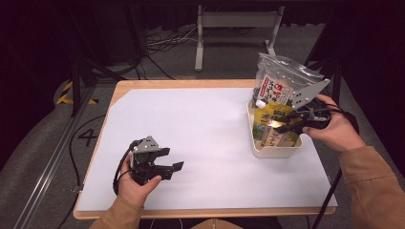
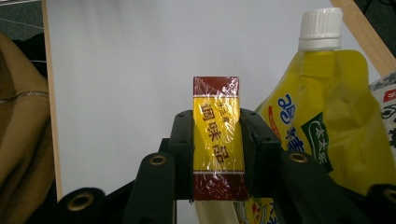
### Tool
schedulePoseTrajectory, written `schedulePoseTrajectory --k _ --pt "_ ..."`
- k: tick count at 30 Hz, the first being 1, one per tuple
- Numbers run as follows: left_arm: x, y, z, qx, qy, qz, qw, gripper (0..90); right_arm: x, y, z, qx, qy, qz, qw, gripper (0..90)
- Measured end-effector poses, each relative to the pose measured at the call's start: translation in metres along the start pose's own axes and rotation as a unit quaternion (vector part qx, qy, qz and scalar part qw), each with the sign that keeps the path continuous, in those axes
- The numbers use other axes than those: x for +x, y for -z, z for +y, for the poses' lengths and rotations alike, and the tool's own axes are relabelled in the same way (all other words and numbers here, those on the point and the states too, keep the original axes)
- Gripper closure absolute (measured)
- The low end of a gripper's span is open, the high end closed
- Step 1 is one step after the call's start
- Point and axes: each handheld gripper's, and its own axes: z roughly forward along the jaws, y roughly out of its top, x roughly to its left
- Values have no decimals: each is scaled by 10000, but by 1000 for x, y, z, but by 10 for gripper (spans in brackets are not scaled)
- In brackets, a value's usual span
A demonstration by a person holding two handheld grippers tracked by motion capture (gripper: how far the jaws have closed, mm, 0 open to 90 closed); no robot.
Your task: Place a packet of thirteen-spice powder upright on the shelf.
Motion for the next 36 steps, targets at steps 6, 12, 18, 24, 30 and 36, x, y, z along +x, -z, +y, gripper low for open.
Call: schedulePoseTrajectory --k 6,12,18,24,30,36 --pt "0 0 0 -2 -2 -10 10000 284 -2 2 -1 0 64 134 9999 687" --pt "0 0 0 6 -16 -30 10000 284 -4 -2 0 69 105 267 9996 687" --pt "0 0 0 -6 29 -22 10000 284 -8 0 -1 67 77 366 9993 687" --pt "0 -1 0 3 -8 -33 10000 284 -11 -2 0 117 133 500 9986 687" --pt "0 -1 0 4 -17 -29 10000 283 -10 -10 3 257 147 528 9982 686" --pt "-1 0 0 -23 -9 -20 10000 283 -6 -19 3 478 252 384 9978 684"
